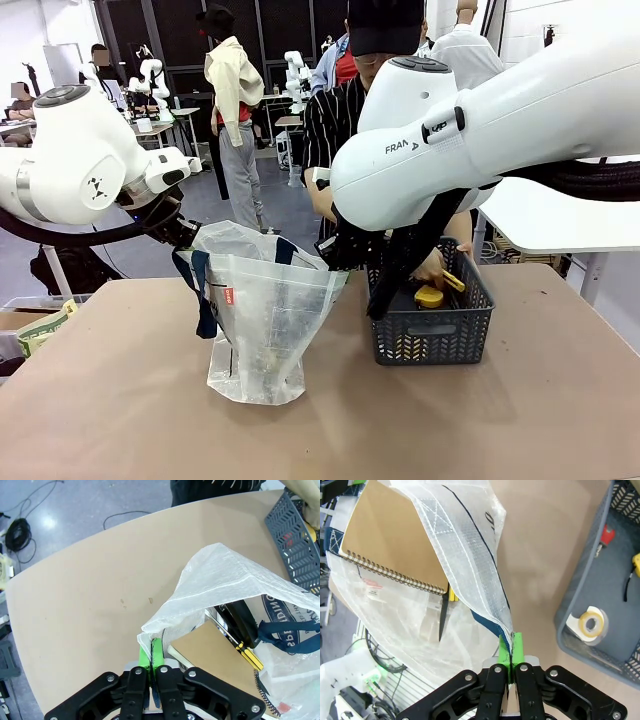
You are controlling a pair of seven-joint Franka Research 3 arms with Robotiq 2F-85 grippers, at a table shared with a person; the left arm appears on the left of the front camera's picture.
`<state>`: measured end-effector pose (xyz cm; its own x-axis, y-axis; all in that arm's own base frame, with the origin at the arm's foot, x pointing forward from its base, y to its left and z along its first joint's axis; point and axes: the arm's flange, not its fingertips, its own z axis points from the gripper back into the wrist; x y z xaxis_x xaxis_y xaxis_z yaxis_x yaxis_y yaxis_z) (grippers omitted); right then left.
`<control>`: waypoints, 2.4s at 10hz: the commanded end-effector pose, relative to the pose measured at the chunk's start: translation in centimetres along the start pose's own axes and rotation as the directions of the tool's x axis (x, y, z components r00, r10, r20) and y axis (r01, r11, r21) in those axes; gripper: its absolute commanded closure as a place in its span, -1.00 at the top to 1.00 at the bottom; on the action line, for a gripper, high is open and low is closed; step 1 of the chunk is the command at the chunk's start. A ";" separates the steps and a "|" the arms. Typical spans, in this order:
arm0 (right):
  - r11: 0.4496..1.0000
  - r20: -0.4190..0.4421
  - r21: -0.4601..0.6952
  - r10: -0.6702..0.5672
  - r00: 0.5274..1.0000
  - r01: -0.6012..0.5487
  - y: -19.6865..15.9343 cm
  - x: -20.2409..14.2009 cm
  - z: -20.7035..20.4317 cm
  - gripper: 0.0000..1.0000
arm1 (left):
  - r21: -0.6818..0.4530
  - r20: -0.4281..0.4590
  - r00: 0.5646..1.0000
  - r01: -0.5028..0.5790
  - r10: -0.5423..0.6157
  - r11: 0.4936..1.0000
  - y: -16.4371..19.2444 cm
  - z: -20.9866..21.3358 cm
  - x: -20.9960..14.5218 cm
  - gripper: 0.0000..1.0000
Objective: Transfer purchased items from the store into the shopping bag.
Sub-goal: Move the Reusable shopping bag to the right side of the table.
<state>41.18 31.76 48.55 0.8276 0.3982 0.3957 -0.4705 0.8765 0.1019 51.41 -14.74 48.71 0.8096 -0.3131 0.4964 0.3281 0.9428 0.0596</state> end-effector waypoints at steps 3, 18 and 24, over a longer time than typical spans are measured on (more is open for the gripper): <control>1.000 0.000 0.003 -0.006 1.000 0.006 -0.1 0.0 0.0 -1.00 | 0.006 0.002 1.000 -0.015 0.015 1.000 0.3 0.3 -0.3 -1.00; 1.000 0.000 0.003 -0.006 1.000 0.006 -0.1 0.0 0.0 -1.00 | 0.006 0.002 1.000 -0.015 0.015 1.000 0.3 0.3 -0.3 -1.00; 1.000 0.000 0.003 -0.006 1.000 0.006 -0.1 0.0 0.0 -1.00 | 0.006 0.002 1.000 -0.015 0.015 1.000 0.3 0.3 -0.3 -1.00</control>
<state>41.18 31.76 48.55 0.8276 0.3982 0.3957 -0.4704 0.8765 0.1019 51.41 -14.74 48.71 0.8097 -0.3131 0.4964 0.3281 0.9428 0.0596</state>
